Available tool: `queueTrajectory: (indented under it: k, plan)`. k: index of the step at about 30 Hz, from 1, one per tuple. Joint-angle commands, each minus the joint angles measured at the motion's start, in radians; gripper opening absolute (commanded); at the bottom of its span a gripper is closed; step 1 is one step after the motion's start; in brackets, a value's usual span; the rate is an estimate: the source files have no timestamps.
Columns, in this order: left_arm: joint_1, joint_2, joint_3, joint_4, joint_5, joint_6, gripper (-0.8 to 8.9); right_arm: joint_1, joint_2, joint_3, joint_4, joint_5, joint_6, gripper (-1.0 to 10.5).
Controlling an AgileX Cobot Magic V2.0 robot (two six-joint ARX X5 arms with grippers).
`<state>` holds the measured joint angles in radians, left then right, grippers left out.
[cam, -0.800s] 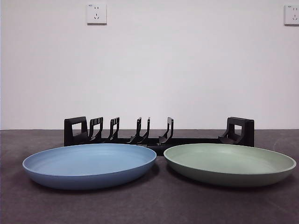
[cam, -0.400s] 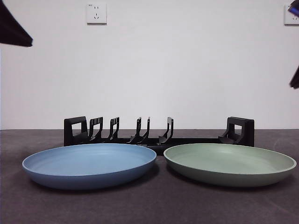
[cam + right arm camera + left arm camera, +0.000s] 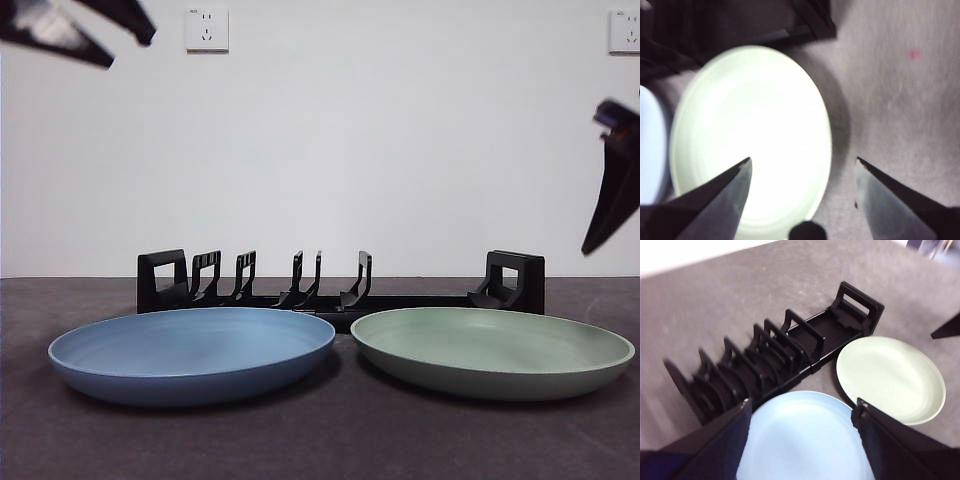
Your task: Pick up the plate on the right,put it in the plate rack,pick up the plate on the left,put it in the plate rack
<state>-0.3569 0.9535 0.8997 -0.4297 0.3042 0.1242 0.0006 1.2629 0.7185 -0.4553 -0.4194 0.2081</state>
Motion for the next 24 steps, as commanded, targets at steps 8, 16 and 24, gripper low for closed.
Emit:
queueTrajectory:
  k: [8,16,24]
  plan:
    - [-0.27,0.0,0.07,-0.014,-0.214,0.07,3.45,0.061,0.183,0.002,0.072,0.001,-0.015,2.8]
    - [-0.323,0.0,0.07,-0.059,-0.259,0.087,3.45,0.061,0.272,0.002,0.086,0.006,-0.015,2.1]
    - [-0.353,0.011,0.07,-0.092,-0.266,0.131,3.45,0.061,0.27,0.003,0.085,0.007,0.009,-0.2]
